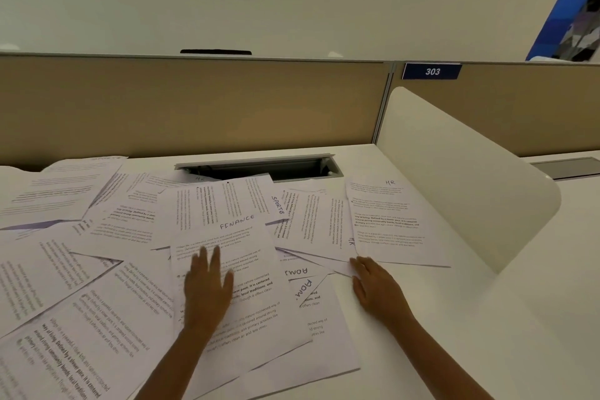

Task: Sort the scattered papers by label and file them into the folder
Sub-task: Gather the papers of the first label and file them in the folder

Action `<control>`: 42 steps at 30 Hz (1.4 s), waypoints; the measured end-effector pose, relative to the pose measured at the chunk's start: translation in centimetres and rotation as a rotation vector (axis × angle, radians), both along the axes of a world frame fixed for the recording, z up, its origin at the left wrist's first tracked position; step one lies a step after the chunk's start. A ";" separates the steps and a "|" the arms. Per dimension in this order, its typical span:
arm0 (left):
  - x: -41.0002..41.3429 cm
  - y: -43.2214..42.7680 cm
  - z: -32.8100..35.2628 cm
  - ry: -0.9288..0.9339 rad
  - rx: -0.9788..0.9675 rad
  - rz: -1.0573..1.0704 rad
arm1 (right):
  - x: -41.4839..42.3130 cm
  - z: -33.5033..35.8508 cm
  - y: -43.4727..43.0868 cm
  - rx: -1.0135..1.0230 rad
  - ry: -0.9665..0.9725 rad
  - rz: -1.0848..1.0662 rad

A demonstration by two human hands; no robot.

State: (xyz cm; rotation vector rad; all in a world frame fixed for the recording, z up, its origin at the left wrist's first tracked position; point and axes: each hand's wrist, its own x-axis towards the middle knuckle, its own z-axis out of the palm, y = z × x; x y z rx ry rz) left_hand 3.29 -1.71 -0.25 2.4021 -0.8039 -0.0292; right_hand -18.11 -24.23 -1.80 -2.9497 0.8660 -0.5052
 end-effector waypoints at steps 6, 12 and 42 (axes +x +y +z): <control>-0.6 -1.0 -2.3 0.039 0.248 -0.104 | -0.4 0.4 -1.0 -0.140 0.068 0.010; -0.2 -0.4 -2.6 0.044 0.284 -0.114 | -0.7 2.3 -2.3 -0.118 -0.099 -0.055; -5.8 -6.6 11.2 0.019 -0.474 -0.200 | 10.8 21.0 6.6 -0.239 -0.987 0.328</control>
